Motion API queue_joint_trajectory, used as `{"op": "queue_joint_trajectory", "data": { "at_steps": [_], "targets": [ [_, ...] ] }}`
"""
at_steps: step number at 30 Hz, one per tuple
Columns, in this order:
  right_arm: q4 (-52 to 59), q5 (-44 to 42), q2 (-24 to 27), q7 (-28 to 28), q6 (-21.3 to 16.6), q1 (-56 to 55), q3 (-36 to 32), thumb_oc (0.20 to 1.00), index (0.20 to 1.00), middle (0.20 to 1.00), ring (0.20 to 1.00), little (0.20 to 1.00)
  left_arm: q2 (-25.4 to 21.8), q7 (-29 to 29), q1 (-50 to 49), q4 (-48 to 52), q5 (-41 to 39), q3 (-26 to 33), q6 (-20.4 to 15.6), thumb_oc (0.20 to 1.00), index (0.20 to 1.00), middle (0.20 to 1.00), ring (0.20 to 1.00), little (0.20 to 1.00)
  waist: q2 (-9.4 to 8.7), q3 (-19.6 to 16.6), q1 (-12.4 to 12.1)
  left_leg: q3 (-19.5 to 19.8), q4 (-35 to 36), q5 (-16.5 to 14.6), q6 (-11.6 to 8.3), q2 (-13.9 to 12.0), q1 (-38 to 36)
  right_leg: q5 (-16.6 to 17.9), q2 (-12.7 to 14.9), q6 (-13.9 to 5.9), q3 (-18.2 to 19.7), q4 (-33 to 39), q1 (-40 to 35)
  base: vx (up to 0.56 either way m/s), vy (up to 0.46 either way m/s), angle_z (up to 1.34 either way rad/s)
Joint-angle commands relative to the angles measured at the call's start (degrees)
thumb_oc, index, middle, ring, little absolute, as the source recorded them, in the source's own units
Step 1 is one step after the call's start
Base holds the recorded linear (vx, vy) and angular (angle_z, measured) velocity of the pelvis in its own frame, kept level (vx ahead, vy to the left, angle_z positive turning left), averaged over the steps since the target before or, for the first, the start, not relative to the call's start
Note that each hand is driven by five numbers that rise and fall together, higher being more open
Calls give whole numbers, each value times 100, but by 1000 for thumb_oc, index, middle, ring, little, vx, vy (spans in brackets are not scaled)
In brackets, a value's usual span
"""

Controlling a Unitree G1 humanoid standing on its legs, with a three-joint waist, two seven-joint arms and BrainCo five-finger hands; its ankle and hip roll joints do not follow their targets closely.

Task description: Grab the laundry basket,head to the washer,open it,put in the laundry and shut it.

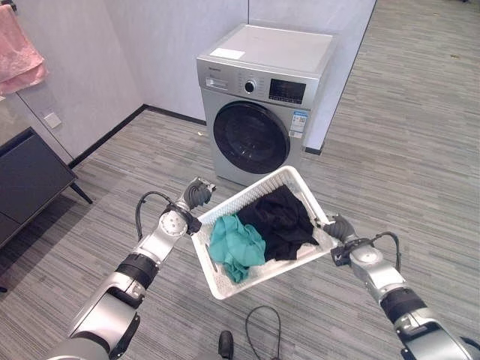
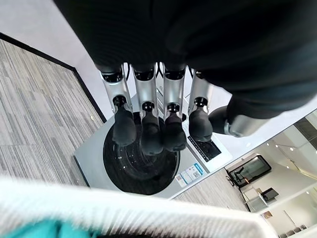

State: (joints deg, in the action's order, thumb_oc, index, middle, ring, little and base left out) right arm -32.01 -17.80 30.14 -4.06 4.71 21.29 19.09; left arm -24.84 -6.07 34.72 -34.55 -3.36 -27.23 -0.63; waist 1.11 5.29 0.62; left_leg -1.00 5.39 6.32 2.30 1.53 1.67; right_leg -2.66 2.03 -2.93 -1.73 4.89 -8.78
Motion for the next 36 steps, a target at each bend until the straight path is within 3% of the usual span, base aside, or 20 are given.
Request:
{"op": "queue_joint_trajectory", "data": {
  "at_steps": [1,11,15,16,19,27,36],
  "targets": [
    [405,-652,12,27,-759,754,-397,200,200,200,200,200,60,-158,215,-384,93,82,-103,200,200,200,200,200,-10,-383,-222,-529,-39,-804,-352,-316,-409,690,595,-538,-411,11,779,5,11,-14],
    [309,-811,-60,3,-713,982,-277,200,200,200,200,200,143,-171,275,-531,32,15,-72,200,200,200,200,200,-36,-400,-240,-571,-39,-818,-346,-320,-442,705,598,-537,-394,11,767,0,1,-5],
    [-706,-1275,-187,-107,-587,1879,47,200,200,200,200,200,317,-298,552,-917,-125,-186,-53,200,200,200,200,200,-73,-420,-296,-606,-39,-832,-354,-328,-509,716,585,-535,-376,11,735,11,11,-8],
    [-1682,-1655,-172,-157,-458,2521,55,200,200,200,200,200,257,-321,578,-825,-352,-190,-62,200,200,200,200,200,-101,-441,-374,-624,-39,-841,-360,-336,-539,708,582,-542,-382,11,707,26,23,-17],
    [-2323,-2186,-79,-214,-399,3109,-164,200,200,200,200,200,7,-299,426,-373,-486,-88,-75,200,200,200,200,200,-115,-434,-464,-601,-39,-844,-364,-319,-545,698,590,-557,-424,11,678,16,18,-6],
    [-2439,-2241,77,-215,-409,3585,-263,200,200,200,200,200,-235,-120,-448,125,-650,304,-117,200,200,200,200,200,-149,-404,-634,-731,-39,-914,-271,-229,-605,814,730,-713,-456,11,691,15,68,-2],
    [-2086,-2113,47,-158,-433,3269,-343,200,200,200,200,200,-228,-52,-896,286,-682,497,-101,200,200,200,200,200,-201,-315,-651,-760,-264,-1142,-61,-26,-703,900,970,-811,-440,-147,634,21,104,-14]
  ]
}}
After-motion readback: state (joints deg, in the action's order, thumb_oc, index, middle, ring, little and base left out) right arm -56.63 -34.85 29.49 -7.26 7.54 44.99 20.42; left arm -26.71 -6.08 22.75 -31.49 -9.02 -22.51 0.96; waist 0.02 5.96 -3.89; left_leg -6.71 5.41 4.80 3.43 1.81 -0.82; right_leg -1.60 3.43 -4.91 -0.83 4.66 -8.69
